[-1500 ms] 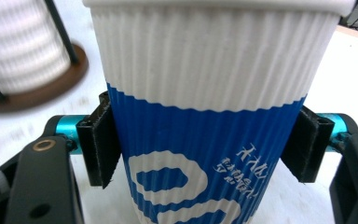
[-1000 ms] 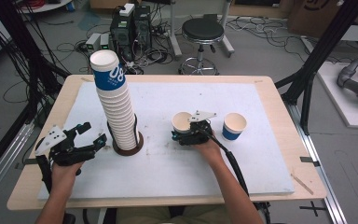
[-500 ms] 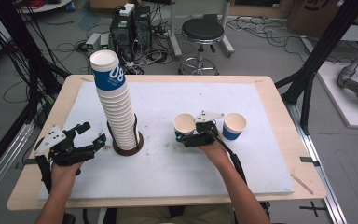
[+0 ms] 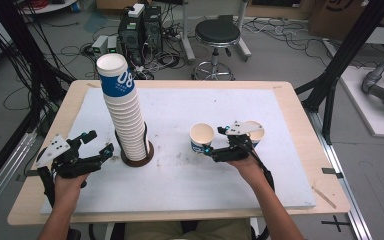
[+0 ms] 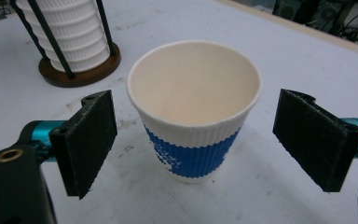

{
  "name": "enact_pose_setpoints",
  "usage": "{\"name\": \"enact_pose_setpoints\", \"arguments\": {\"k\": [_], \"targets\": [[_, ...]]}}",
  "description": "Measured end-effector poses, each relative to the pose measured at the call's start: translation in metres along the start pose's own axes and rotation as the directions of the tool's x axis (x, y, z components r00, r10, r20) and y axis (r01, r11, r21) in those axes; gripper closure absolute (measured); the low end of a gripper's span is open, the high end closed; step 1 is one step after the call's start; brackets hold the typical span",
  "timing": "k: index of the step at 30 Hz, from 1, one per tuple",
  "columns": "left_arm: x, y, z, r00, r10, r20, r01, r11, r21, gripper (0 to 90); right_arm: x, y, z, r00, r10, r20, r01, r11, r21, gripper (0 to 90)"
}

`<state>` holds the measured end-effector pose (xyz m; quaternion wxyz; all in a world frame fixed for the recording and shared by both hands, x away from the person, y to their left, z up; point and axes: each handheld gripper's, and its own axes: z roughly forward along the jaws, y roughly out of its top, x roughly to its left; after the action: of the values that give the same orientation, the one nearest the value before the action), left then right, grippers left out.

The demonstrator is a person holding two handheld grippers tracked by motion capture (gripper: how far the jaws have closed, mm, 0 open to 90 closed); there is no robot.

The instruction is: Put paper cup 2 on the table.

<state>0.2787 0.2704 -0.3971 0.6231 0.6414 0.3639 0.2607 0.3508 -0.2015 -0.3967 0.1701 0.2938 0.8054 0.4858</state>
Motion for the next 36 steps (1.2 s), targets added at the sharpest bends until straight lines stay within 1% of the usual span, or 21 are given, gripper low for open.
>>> {"name": "enact_pose_setpoints", "arguments": {"k": [4, 6, 7, 9, 12, 14, 16, 20, 24, 28, 34, 36], "targets": [[-0.001, 0.000, 0.001, 1.0000, 0.003, 0.002, -0.003, 1.0000, 0.001, 17.3, -0.003, 0.000, -0.021, 1.0000, 0.009, 0.000, -0.009, 0.9995, -0.031, 13.7], [-0.002, 0.000, 0.001, 1.0000, 0.003, 0.007, -0.003, 1.0000, -0.001, 17.3, -0.005, -0.001, -0.031, 1.0000, -0.004, 0.004, 0.004, 0.9991, -0.042, 13.7], [-0.002, 0.000, 0.001, 0.9998, 0.008, 0.021, -0.008, 0.9999, -0.011, 17.3, -0.005, -0.002, -0.035, 1.0000, -0.005, 0.006, 0.005, 0.9990, -0.044, 13.7], [-0.002, 0.001, 0.001, 0.9992, 0.023, 0.032, -0.022, 0.9995, -0.021, 17.3, -0.007, -0.004, -0.045, 0.9999, -0.001, 0.014, 0.002, 0.9986, -0.054, 13.7], [-0.003, 0.002, 0.001, 0.9987, 0.023, 0.045, -0.021, 0.9993, -0.030, 17.3, -0.011, -0.010, -0.060, 0.9996, 0.008, 0.028, -0.006, 0.9976, -0.069, 13.7], [-0.004, 0.002, 0.002, 0.9987, 0.020, 0.047, -0.018, 0.9994, -0.029, 17.3, -0.014, -0.013, -0.070, 0.9991, 0.007, 0.042, -0.003, 0.9965, -0.084, 13.7], [-0.004, 0.002, 0.003, 0.9988, 0.016, 0.046, -0.014, 0.9994, -0.030, 17.3, -0.016, -0.016, -0.082, 0.9974, 0.008, 0.071, -0.001, 0.9951, -0.099, 13.7], [-0.004, 0.003, 0.001, 0.9992, 0.006, 0.040, -0.005, 0.9993, -0.036, 17.3, -0.019, -0.022, -0.101, 0.9935, 0.018, 0.112, -0.006, 0.9943, -0.106, 13.8], [-0.004, 0.003, 0.001, 0.9994, -0.004, 0.033, 0.006, 0.9991, -0.043, 17.3, -0.022, -0.025, -0.117, 0.9906, 0.038, 0.131, -0.021, 0.9912, -0.131, 13.8], [-0.006, 0.003, 0.002, 0.9994, 0.002, 0.035, 0.000, 0.9992, -0.040, 17.3, -0.025, -0.028, -0.124, 0.9878, 0.038, 0.151, -0.019, 0.9916, -0.128, 14.2], [-0.007, 0.003, 0.002, 0.9991, 0.014, 0.041, -0.012, 0.9992, -0.039, 17.3, -0.025, -0.033, -0.125, 0.9867, 0.032, 0.159, -0.014, 0.9930, -0.118, 14.2], [-0.008, 0.003, 0.003, 0.9988, 0.019, 0.046, -0.017, 0.9992, -0.036, 17.3, -0.024, -0.033, -0.125, 0.9872, 0.036, 0.155, -0.018, 0.9926, -0.120, 14.3]]}}
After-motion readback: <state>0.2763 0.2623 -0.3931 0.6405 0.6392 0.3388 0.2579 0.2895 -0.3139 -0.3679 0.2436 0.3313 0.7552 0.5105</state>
